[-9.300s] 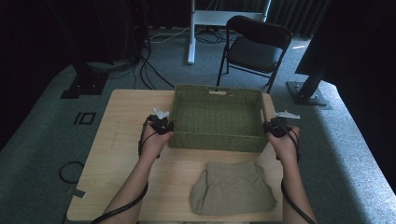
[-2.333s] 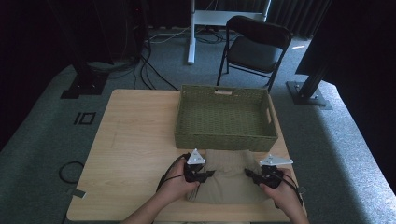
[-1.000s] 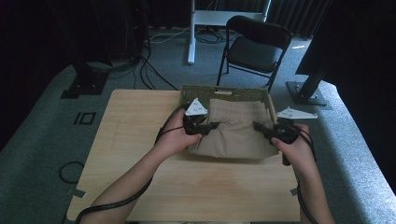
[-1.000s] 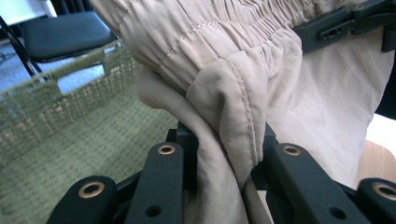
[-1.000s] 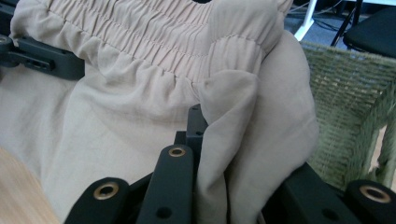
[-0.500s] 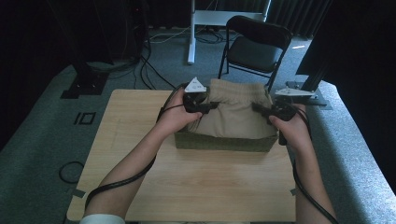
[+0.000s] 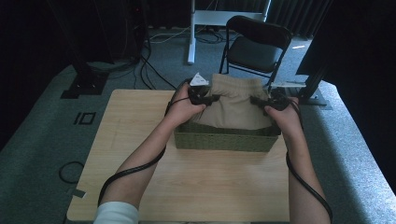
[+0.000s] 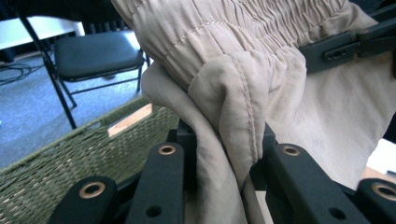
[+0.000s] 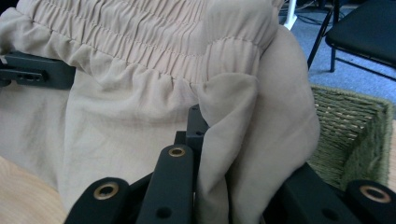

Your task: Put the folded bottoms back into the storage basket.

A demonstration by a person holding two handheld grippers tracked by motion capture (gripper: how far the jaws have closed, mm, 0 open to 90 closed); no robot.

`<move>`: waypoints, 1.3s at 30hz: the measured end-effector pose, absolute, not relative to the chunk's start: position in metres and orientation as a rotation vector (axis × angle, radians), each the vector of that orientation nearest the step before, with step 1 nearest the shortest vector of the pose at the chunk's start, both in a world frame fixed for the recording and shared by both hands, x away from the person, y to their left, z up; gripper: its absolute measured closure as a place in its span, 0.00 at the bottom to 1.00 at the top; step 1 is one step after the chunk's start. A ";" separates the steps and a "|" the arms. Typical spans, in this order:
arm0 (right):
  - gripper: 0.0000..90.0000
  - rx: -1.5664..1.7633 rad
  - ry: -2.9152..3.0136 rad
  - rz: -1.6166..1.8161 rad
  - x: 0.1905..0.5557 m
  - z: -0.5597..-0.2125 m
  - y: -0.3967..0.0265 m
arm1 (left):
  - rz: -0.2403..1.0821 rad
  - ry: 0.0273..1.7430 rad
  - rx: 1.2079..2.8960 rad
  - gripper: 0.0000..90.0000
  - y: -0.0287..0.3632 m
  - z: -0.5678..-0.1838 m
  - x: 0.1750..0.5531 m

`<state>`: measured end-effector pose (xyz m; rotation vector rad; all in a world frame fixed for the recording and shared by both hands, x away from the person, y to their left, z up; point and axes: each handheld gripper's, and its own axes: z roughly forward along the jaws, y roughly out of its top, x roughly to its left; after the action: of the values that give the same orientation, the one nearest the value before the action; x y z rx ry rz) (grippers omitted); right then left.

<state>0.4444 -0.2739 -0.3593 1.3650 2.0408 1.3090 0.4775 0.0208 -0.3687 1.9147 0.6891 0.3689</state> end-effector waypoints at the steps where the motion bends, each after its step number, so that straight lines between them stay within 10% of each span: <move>1: 0.88 1.361 2.037 1.303 0.450 -0.365 -0.274 | 0.375 0.696 1.924 0.84 0.020 -0.372 0.480; 39: 0.87 1.590 2.202 0.987 0.532 -0.495 -0.254 | 0.267 0.966 2.089 0.83 0.005 -0.497 0.539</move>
<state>0.5324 -0.2543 -0.4945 1.5905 2.2024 0.9874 0.5390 0.0053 -0.4969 2.0892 0.9657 0.2665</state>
